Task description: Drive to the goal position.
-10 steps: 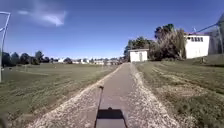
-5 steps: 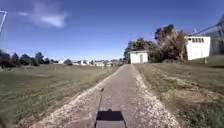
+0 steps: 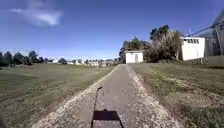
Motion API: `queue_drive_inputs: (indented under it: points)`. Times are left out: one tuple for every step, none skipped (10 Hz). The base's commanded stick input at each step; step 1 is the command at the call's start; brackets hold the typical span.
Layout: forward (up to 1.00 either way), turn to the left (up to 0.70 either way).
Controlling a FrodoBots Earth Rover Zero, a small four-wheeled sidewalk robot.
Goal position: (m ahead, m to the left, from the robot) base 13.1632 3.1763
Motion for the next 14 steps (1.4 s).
queue_drive_inputs:
  points:
    - [0.5, 0.0]
    - [0.5, 0.0]
    - [0.5, 0.0]
    - [0.5, 0.0]
    - [0.5, 0.0]
    - [0.5, 0.0]
    - [0.5, 0.0]
    - [0.5, 0.0]
    - [0.5, 0.0]
    - [0.5, 0.0]
    - [0.5, 0.0]
    - [0.5, 0.0]
    - [0.5, 0.0]
    - [0.5, 0.0]
